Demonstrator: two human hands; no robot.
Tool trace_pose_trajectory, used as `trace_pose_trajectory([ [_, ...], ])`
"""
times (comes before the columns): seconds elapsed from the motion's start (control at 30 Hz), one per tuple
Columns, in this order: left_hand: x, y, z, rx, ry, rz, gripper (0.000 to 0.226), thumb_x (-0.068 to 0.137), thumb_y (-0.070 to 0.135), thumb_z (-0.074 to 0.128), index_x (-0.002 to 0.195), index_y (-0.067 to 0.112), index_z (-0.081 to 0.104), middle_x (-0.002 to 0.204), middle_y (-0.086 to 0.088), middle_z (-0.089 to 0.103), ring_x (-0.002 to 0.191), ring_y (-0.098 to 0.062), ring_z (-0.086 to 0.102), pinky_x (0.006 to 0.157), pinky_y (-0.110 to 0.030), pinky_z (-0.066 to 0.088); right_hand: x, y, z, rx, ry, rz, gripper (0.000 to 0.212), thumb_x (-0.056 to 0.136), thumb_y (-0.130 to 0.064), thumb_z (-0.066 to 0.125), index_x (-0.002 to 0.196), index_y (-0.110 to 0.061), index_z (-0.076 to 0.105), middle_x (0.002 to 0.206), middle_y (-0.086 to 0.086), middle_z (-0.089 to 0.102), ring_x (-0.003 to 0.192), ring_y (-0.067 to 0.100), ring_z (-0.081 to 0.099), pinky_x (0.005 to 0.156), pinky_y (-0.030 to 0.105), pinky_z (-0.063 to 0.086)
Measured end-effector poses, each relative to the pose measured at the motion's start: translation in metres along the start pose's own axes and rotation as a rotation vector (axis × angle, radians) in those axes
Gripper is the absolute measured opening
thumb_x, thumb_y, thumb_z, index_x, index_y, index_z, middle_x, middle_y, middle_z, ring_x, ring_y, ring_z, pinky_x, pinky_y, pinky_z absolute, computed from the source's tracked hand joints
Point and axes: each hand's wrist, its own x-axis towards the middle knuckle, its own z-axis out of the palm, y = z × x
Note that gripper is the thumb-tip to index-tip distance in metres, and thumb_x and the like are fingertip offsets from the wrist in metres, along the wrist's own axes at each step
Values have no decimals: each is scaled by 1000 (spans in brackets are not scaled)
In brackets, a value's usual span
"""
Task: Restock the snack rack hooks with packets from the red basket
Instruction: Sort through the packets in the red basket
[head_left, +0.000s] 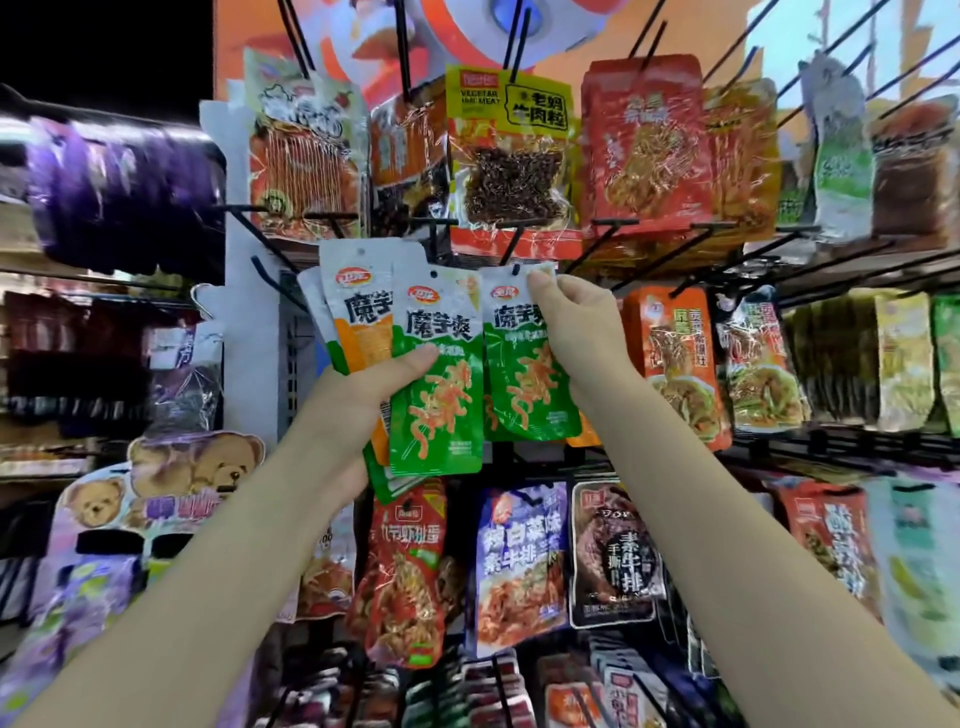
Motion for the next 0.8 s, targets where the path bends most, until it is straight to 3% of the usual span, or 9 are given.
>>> trace_pose_trajectory([
  [0.07,0,0,4,-6,-26,-5,49,58,29,94,101,14,79,110,-11,76,106,-37,71,97,-60,53,0,4,0,-72,21,-42,39,101,-29,58,67,-16,44,53,-11,35,47,5,33,38,18,23],
  [0.13,-1,0,8,-2,-45,-10,48,59,24,93,104,13,78,109,-12,77,102,-36,73,95,-59,54,-4,6,-1,-164,107,-116,14,97,-29,64,96,-17,58,77,-2,53,66,11,50,48,17,36],
  [0.23,-1,-3,10,-15,-54,-2,58,55,27,95,107,11,77,109,-13,77,101,-36,73,95,-59,54,-18,0,-4,-149,201,-273,19,100,-32,59,92,-14,60,77,6,55,68,13,51,62,26,40],
  [0.33,-1,-3,15,-27,-85,-9,56,63,28,89,114,10,75,112,-15,75,103,-38,72,96,-60,53,-35,-4,0,-56,-40,-172,56,101,-43,54,80,8,54,65,22,49,60,21,47,67,41,40],
  [0.47,-1,-4,18,-36,-62,-6,64,60,46,94,114,16,76,112,-10,76,104,-34,73,97,-57,54,-32,-2,4,27,-121,-90,52,94,-49,60,95,3,63,90,29,64,76,31,60,68,51,47],
  [0.53,2,1,18,-15,-22,-56,69,64,59,86,116,16,74,98,-9,78,89,-26,76,86,-48,61,-25,-2,0,48,-70,-39,48,100,-43,55,100,5,60,86,17,56,77,26,53,69,43,41],
  [0.63,-1,5,-2,-55,-123,8,41,105,28,49,133,-1,58,50,-11,66,41,-11,64,45,-21,54,-9,-3,-5,30,-57,17,46,100,-46,51,88,-2,54,81,10,44,72,22,44,68,34,35],
  [0.73,8,4,-10,-61,-103,-18,30,108,22,39,117,-1,56,56,-9,70,43,-19,67,36,-25,49,-1,-1,-4,-42,-46,46,42,104,-37,49,80,-2,49,75,9,39,66,19,37,59,29,28],
  [0.8,11,-1,-6,-34,-66,-44,28,105,20,43,113,0,62,75,-14,76,55,-22,72,44,-29,56,2,4,-4,-74,-46,54,34,103,-34,51,81,-8,49,73,10,38,65,20,36,58,31,26],
])
